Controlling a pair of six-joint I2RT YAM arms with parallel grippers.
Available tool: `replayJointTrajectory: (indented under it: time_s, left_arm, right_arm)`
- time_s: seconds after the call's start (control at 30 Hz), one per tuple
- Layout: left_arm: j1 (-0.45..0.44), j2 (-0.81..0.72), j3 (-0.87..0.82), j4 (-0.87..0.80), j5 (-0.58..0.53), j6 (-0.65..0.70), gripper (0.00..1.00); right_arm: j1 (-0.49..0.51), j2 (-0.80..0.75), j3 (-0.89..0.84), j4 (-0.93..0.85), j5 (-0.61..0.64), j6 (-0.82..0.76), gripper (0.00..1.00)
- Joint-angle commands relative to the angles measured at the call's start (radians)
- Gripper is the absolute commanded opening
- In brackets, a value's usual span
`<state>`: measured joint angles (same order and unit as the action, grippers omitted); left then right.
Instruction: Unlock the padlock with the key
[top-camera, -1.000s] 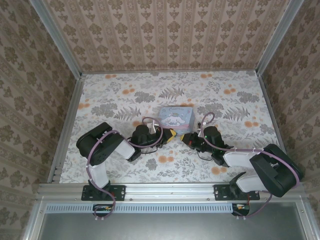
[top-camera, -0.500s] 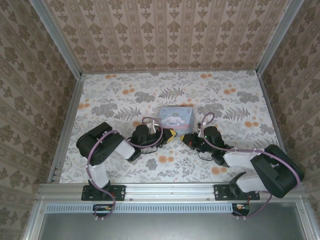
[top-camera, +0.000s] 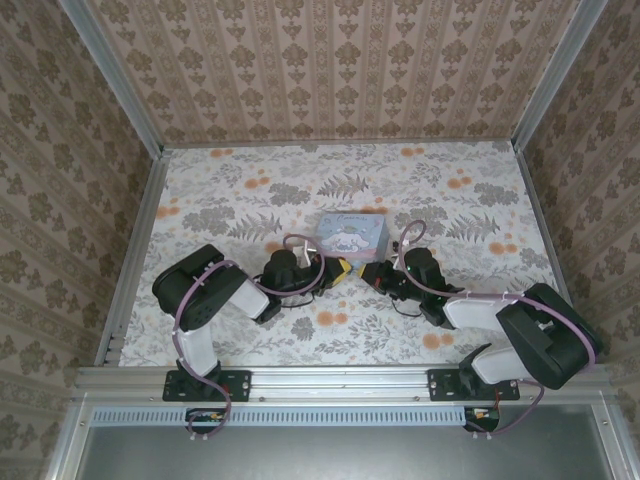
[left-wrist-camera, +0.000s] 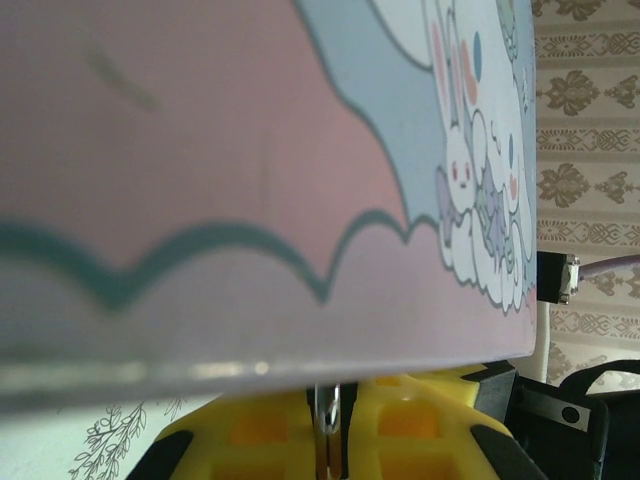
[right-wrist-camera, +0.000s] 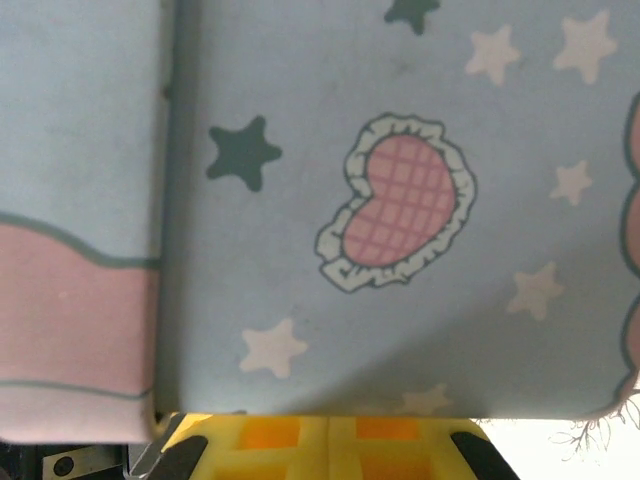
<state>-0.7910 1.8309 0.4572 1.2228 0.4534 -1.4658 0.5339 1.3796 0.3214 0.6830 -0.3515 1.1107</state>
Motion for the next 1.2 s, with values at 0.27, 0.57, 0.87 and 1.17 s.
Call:
replayJointTrajectory:
  time_s: [0.27, 0.57, 0.87, 1.17]
  left_arm:
    - [0.003, -0.034, -0.002, 0.063, 0.014, 0.01, 0.0]
    - [0.001, -0.038, -0.002, 0.063, 0.014, 0.01, 0.0]
    - [-0.008, -0.043, 0.006, 0.066, 0.015, -0.016, 0.0]
    - [-0.016, -0.071, -0.018, 0.066, -0.011, -0.103, 0.0]
  right_arm:
    - [-0.003, 0.03, 0.006, 0.046, -0.015, 0.011, 0.0]
    - [-0.002, 0.035, 0.005, 0.048, -0.016, 0.011, 0.0]
    - [-0.003, 0.058, -0.018, 0.146, -0.019, 0.02, 0.0]
    - [-0.009, 0.07, -0.04, 0.194, -0.034, 0.019, 0.0]
